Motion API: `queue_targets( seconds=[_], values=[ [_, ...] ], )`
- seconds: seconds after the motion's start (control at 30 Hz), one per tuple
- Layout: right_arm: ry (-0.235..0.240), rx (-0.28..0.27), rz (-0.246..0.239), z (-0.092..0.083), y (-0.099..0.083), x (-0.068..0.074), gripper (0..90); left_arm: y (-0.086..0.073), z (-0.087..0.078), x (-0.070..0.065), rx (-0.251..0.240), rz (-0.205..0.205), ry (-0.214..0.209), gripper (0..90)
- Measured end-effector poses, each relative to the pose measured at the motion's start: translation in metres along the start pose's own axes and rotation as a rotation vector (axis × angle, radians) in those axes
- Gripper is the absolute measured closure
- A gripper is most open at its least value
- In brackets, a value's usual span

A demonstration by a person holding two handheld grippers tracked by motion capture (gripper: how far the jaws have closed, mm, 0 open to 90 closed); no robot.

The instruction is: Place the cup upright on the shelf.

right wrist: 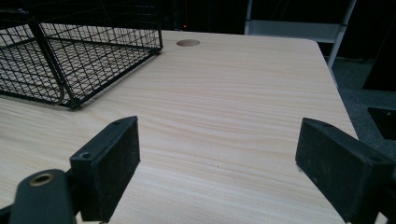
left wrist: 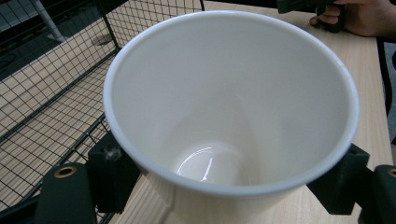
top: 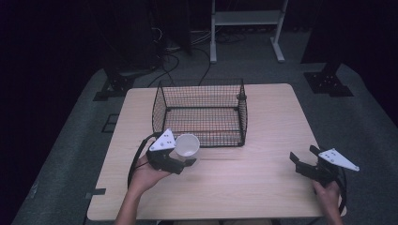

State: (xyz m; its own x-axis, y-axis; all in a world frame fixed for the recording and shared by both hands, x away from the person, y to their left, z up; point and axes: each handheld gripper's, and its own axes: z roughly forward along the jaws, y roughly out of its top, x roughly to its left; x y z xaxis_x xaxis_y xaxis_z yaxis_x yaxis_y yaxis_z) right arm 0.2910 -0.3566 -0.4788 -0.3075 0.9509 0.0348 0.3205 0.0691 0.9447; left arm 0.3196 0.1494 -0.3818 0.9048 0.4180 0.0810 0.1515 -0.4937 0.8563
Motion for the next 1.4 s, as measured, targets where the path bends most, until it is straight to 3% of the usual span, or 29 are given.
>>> queue_targets(
  seconds=[0.77, 1.4],
  values=[
    [-0.005, 0.001, 0.007, 0.000, 0.000, 0.000, 13.0, 0.031, -0.007, 0.021, 0.022, 0.038, -0.059, 21.7],
    [-0.008, 0.000, 0.019, 0.000, 0.000, -0.001, 13.0, 0.053, -0.015, 0.040, 0.014, 0.033, -0.082, 21.7]
  ],
)
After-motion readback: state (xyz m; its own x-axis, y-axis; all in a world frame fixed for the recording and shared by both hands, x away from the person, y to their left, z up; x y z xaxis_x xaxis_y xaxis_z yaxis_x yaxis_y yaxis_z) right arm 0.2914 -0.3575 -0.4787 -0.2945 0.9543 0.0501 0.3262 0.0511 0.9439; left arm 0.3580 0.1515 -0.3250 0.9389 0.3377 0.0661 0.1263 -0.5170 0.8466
